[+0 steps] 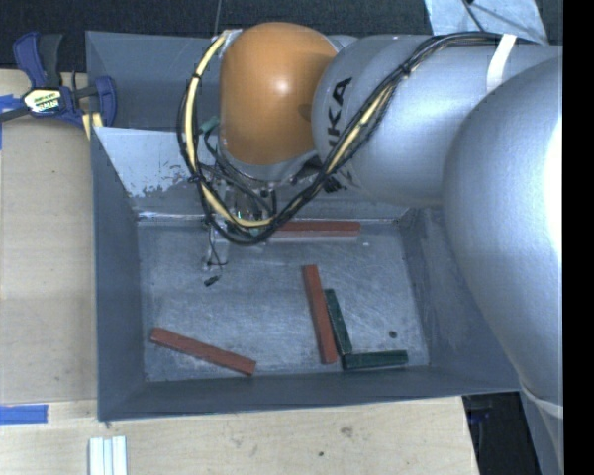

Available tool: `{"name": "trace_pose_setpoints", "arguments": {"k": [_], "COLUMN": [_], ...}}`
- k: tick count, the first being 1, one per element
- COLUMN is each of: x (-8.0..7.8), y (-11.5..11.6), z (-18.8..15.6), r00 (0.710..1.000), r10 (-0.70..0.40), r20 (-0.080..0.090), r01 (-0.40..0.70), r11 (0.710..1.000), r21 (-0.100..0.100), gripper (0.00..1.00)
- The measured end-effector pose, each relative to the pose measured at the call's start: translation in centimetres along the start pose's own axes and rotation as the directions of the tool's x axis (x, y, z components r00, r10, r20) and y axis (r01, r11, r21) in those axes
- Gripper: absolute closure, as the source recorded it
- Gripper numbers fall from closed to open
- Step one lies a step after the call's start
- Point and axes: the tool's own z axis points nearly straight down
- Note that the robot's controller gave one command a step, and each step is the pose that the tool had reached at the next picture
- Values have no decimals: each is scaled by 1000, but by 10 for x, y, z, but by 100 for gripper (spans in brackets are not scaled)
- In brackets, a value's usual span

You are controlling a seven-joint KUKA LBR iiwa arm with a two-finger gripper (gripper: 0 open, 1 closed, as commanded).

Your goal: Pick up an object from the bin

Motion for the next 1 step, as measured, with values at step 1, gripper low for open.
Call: {"name": "trace_pose_setpoints", "arguments": {"k": [1], "x": [25], "y": [15], "z": [34], "r00": [1000], "r10": [-22], "r20": [17], "r01": [22], "r11": [1000], "r21": [-2], "gripper": [0]}}
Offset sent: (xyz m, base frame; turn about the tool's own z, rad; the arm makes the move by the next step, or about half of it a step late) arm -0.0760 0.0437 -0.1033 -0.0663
